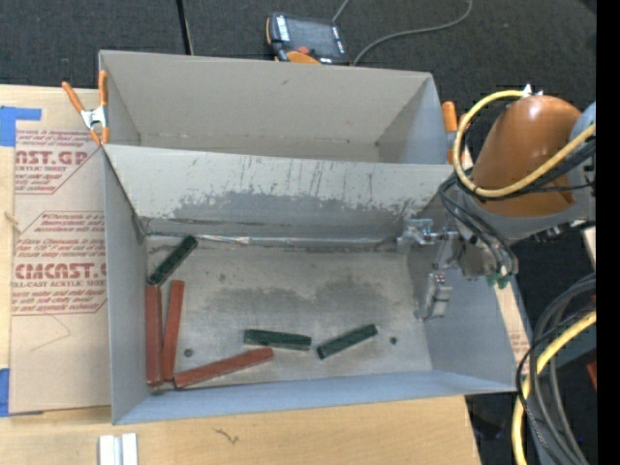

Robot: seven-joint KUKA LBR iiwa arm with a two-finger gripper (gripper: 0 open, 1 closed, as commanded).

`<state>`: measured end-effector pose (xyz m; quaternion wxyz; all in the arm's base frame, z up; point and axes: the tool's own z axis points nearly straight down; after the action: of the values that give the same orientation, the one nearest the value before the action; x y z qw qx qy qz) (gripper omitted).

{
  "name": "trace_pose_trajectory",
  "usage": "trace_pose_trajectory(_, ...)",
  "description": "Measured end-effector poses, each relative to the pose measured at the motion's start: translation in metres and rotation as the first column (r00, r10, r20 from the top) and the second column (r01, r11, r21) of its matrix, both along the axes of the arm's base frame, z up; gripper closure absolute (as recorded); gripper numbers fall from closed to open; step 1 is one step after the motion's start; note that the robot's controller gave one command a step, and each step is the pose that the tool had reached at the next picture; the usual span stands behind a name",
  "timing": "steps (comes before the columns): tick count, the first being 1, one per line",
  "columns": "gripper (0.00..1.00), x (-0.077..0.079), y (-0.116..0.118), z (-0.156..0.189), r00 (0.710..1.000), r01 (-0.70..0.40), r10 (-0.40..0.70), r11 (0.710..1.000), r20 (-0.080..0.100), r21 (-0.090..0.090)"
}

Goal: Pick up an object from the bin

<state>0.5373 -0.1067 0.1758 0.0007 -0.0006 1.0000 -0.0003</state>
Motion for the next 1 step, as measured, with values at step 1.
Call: trace_pose_trajectory(1,0.00,-0.0244,0.0740,-0.1057,0.964,-0.267,0.267,0.964,-0.006,0.005)
